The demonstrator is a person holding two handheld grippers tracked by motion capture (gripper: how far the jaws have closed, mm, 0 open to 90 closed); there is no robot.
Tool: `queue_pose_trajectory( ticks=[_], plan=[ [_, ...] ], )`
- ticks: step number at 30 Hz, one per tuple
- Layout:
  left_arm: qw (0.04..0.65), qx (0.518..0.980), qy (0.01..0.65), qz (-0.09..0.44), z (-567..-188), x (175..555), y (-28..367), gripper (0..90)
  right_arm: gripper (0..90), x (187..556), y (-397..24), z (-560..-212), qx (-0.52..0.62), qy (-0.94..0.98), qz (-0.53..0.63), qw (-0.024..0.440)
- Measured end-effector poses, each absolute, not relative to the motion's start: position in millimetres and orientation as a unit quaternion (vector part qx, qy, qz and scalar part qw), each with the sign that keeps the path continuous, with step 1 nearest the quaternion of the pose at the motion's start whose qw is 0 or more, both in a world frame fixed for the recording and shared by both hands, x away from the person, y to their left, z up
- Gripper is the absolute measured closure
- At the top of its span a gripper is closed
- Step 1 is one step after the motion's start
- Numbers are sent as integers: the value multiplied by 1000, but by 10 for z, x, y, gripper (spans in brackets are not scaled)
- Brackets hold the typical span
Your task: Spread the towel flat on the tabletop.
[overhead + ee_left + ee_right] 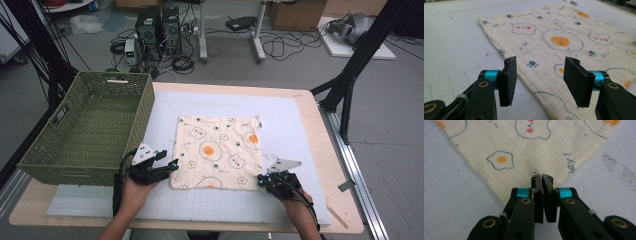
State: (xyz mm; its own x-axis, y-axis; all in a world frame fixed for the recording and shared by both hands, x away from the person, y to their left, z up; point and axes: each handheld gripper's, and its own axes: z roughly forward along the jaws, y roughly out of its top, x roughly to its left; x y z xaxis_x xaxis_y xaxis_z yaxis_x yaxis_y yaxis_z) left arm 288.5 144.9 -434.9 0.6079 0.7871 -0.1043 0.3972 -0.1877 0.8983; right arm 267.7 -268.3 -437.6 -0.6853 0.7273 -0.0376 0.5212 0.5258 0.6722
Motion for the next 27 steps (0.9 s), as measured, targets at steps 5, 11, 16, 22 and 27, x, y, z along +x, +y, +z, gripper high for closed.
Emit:
queue_pose_trajectory(
  ticks=[5, 11, 16, 22, 27],
  plan=[
    [500, 744, 397, 196, -4349, 2887, 1452, 442, 743, 2666, -2728, -4372, 367, 855, 331, 155],
    [512, 742, 390, 187, -4346, 2894, 1443, 367, 293, 2705, -2975, -4168, 427, 767, 428, 215],
    [535, 719, 401, 186, -4305, 2906, 1443, 189, 121, 2798, -3141, -4067, 451, 739, 434, 250],
    [539, 720, 395, 189, -4290, 2894, 1447, 189, 110, 2851, -3140, -4068, 449, 732, 447, 251],
    [539, 721, 392, 190, -4290, 2896, 1447, 204, 110, 2814, -3104, -4141, 434, 755, 427, 243]
  ],
)
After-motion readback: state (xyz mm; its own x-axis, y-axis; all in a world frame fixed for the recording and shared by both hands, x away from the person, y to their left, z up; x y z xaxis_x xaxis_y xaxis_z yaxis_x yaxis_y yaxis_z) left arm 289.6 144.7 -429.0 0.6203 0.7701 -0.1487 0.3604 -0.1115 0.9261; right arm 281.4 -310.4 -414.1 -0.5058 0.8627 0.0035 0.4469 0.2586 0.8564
